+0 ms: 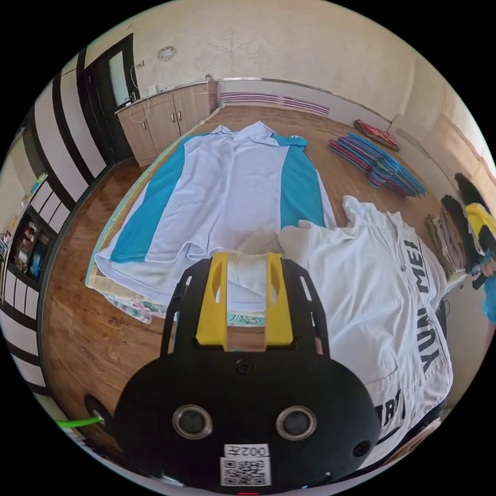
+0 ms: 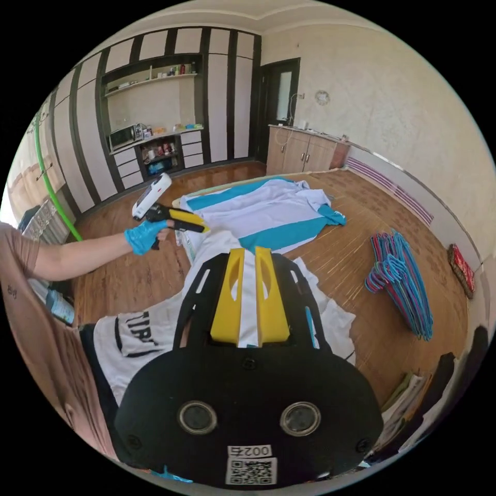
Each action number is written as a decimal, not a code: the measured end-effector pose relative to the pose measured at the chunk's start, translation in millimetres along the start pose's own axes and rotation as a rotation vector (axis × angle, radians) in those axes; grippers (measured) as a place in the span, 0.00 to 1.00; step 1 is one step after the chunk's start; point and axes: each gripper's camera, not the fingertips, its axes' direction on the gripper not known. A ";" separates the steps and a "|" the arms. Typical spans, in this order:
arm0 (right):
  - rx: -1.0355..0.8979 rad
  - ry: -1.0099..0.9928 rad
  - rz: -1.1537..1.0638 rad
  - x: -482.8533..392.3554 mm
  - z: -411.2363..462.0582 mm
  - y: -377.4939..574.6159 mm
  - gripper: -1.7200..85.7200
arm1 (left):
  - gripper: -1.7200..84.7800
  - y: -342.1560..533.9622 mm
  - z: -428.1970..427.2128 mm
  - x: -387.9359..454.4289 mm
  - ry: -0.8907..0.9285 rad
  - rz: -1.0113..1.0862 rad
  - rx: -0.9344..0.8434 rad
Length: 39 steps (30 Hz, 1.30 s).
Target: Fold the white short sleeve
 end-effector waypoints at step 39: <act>-0.254 0.120 0.319 258.5 425.0 53.5 0.15 | 0.09 -2.4 50.8 -38.3 -0.011 0.001 -0.044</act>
